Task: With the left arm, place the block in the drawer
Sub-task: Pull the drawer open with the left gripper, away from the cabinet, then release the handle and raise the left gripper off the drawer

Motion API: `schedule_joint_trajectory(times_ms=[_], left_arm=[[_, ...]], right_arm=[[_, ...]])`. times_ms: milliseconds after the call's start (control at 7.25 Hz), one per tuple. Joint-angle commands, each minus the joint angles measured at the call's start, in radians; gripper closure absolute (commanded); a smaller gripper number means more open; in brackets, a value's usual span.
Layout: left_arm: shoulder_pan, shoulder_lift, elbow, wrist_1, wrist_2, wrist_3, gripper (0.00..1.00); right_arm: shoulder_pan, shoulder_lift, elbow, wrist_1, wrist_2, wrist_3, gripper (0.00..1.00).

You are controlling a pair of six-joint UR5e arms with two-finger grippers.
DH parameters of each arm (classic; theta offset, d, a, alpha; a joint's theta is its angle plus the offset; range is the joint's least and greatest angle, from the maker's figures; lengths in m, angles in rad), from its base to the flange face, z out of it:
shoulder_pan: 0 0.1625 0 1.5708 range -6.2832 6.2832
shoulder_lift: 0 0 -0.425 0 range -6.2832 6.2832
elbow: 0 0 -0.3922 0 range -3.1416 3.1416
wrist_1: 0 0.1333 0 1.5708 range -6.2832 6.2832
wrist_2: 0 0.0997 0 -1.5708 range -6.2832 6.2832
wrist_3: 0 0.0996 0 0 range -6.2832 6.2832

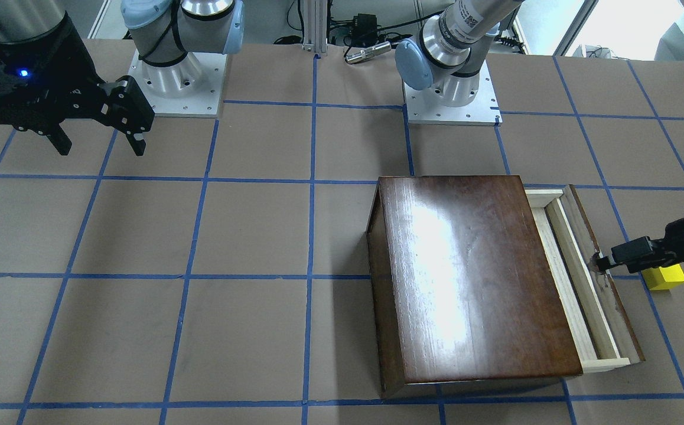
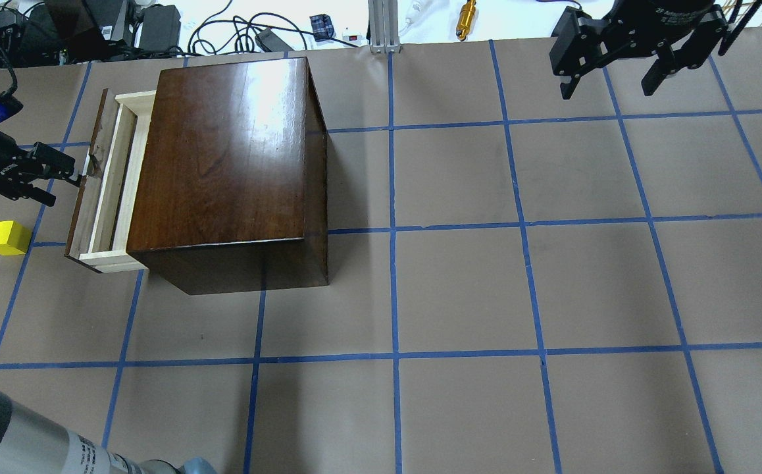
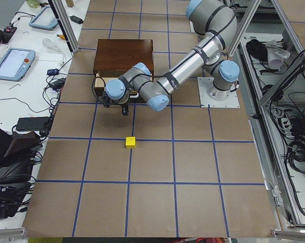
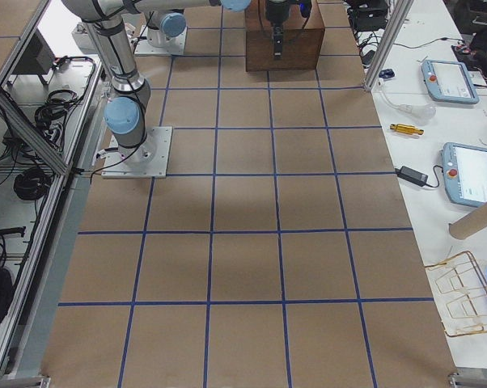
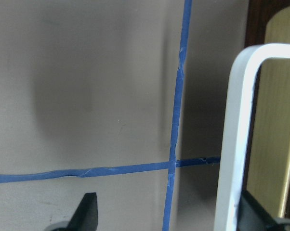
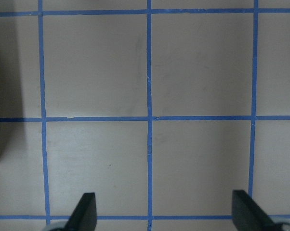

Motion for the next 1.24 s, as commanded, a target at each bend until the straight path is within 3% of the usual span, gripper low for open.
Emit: schedule_joint_trajectory(times_ms=[0, 828, 1103], left_arm=[[0.003, 0.003, 0.002, 0.000, 0.000, 0.006, 0.00], [0.025, 0.015, 0.010, -0.003, 0.009, 0.017, 0.00], [0.025, 0.023, 0.071, -0.032, 0.044, 0.015, 0.00]], right_arm=[[-0.001, 0.001, 0.000, 0.000, -0.001, 0.000, 0.00], [0.000, 0.001, 0.000, 0.000, -0.001, 0.000, 0.00], [0.000, 0.000, 0.000, 0.000, 0.001, 0.000, 0.00]])
